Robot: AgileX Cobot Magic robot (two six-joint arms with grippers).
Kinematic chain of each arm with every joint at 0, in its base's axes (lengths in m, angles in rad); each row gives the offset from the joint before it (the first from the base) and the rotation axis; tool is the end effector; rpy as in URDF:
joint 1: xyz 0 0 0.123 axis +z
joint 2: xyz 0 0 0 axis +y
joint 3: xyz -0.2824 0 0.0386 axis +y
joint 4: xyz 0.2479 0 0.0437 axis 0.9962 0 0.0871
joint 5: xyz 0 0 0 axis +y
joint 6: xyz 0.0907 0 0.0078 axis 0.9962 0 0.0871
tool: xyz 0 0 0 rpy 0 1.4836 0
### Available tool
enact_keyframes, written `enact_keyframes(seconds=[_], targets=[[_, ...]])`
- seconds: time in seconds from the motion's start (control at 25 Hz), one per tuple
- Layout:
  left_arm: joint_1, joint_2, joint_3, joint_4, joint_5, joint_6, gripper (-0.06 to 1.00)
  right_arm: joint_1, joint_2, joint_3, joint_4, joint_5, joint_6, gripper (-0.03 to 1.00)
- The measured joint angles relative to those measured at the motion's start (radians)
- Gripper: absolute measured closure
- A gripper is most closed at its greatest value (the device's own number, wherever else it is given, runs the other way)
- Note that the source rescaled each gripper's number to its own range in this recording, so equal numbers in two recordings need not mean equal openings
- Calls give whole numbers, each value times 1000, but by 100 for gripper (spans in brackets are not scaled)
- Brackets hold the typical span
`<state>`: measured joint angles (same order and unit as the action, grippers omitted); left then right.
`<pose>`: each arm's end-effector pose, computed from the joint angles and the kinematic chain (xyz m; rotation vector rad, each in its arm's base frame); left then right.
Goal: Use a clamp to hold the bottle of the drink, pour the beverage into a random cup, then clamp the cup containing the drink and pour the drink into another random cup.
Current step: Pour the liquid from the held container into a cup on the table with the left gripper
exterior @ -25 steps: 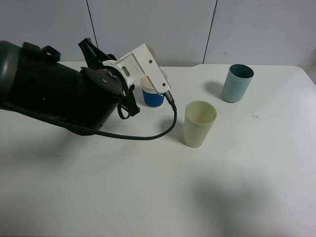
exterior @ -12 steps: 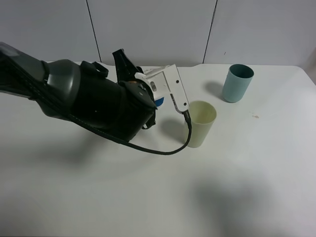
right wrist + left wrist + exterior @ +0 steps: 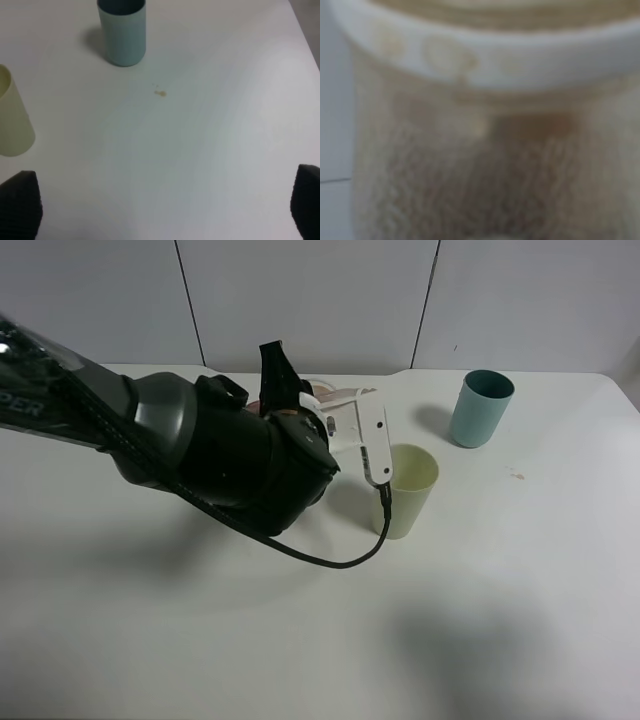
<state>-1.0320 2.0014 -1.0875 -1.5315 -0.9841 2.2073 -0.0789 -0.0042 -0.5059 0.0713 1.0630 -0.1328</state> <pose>0.2575 -0.2833 0.1587 1.2617 1.6728 0.9391 -0.0059 0.0062 0.2788 -0.0586 2.0339 -0.0479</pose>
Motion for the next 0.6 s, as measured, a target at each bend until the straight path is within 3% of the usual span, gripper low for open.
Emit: enact_keyframes(seconds=[0.6], targets=[[-28, 0, 0, 163, -7, 58, 90, 0, 0, 0, 0, 0, 0, -3]])
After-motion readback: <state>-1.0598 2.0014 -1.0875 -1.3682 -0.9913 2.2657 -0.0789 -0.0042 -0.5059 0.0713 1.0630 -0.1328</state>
